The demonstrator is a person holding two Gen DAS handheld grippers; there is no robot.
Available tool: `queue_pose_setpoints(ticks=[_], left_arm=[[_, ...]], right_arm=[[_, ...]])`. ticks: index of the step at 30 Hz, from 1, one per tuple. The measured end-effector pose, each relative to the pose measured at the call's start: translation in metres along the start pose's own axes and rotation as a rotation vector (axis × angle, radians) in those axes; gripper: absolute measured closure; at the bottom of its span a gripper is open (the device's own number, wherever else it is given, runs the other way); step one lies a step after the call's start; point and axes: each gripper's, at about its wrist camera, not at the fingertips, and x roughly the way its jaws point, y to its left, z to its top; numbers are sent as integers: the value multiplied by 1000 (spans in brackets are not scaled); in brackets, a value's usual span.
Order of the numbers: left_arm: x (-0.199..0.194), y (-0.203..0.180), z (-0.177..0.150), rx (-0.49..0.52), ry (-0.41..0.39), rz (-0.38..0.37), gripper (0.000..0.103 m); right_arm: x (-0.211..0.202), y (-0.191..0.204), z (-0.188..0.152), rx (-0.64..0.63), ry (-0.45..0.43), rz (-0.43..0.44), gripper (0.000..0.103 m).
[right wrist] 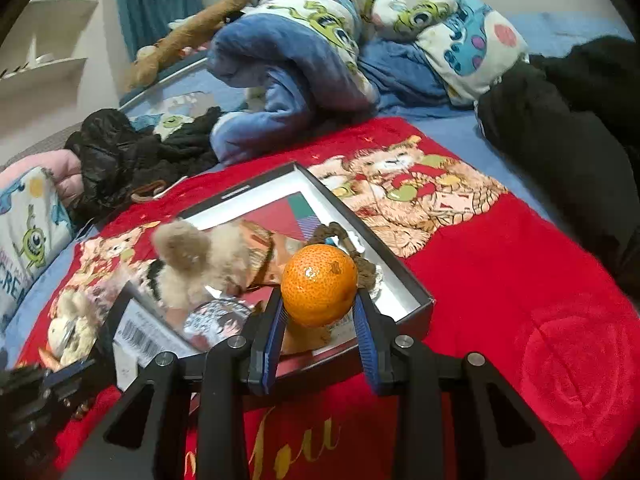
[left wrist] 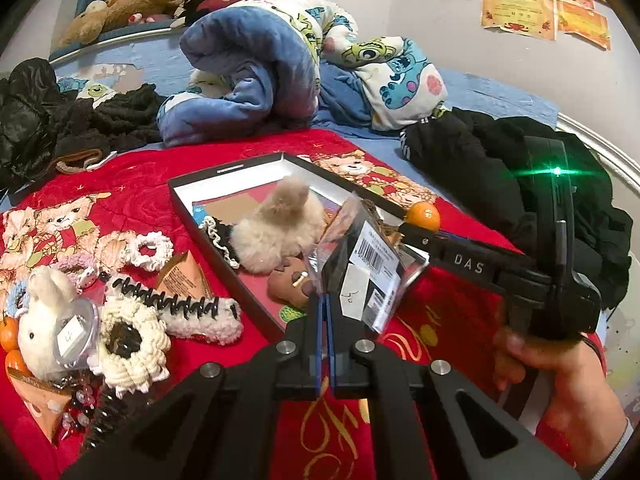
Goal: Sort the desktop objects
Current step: 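Move both tools over the open black box holding package and orange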
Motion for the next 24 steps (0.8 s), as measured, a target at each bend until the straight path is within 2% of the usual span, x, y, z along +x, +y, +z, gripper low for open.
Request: queue_pose_setpoints(ticks=[7,12,15,19,24], left_arm=[[2,10,24,10,-60,8,101],[5,12,20,15,-32,-12,101],[10,6,11,5,4,-55,101],[17,-9,2,72,6,-7,101],[26,-1,-5,39,30,8,101]], right_arm=[[3,1,1,-1,-10,-25,71],[3,10,-1,-49,-1,-41,71],[1,14,-4,-70,7,-61,70],[-2,12,-5,-65,3,-56,71],[-2,13,-5,-72,-7,-54,71]])
